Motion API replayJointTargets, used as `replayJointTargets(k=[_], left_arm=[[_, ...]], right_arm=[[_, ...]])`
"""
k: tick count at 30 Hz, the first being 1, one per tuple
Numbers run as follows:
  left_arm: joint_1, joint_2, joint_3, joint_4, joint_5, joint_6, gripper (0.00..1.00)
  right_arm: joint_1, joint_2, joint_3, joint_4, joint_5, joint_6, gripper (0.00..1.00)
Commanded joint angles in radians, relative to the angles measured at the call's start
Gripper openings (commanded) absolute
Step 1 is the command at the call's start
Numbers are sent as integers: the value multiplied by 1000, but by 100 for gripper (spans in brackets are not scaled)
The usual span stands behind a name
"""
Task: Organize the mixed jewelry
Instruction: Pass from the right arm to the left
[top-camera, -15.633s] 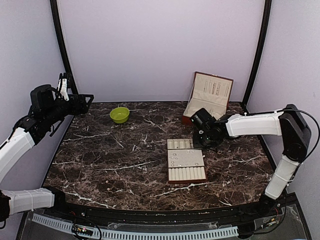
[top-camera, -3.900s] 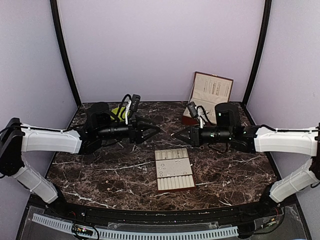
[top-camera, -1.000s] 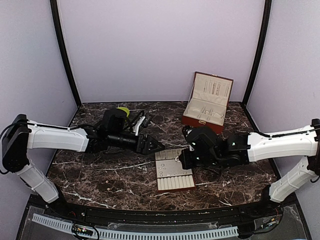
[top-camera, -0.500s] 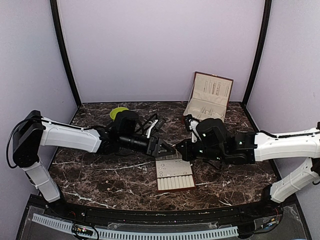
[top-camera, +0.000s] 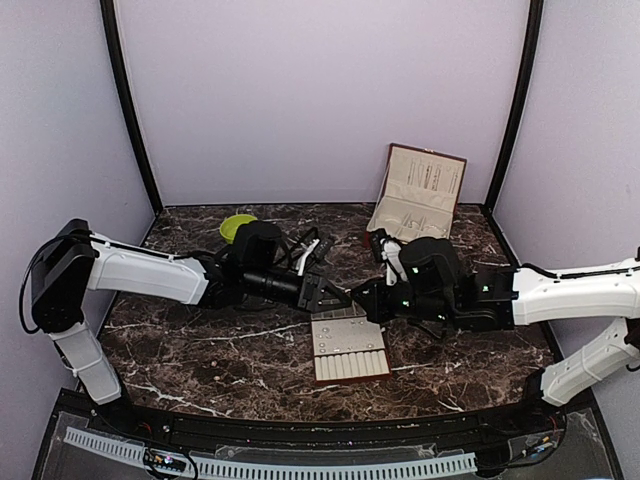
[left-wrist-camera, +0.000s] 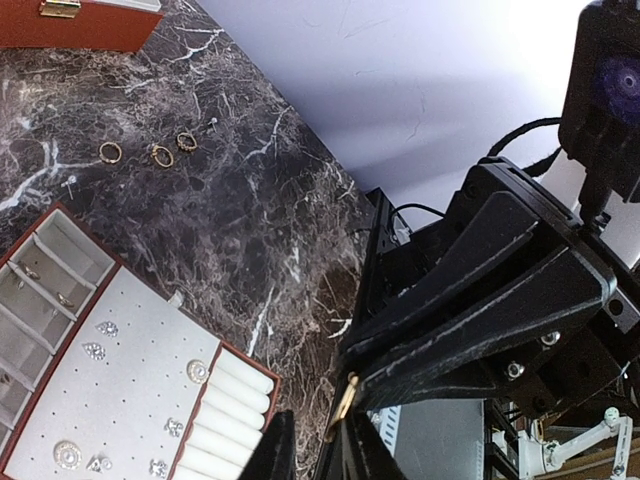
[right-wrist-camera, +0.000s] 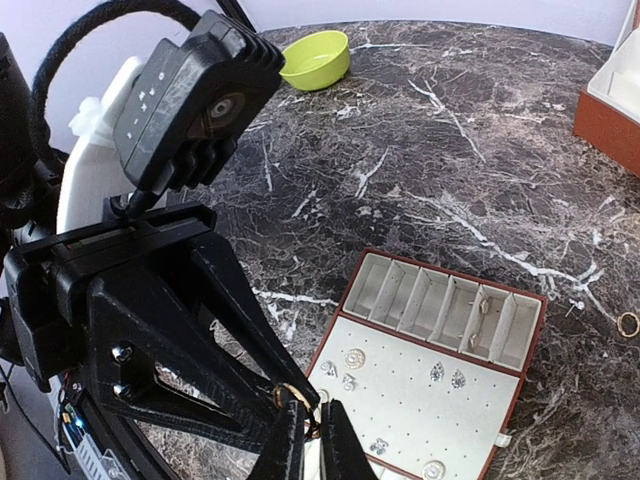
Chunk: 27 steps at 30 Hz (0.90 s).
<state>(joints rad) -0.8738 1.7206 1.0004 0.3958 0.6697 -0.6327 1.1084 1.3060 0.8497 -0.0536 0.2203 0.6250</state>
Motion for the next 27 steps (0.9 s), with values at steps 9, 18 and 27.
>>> replayJointTargets(k=[9,18,27], left_arm=[[-2,-34,3,65,-3,22,8],[-2,-64,-13,80,-6,59,0],[-2,-81,-23,58,-35,80,0]], right_arm=[[-7,2,-9,49,-35,-10,7],[-16,-22,-31,85,-61,-2,10],[-45,-103,-81,151,-126,-5,43]])
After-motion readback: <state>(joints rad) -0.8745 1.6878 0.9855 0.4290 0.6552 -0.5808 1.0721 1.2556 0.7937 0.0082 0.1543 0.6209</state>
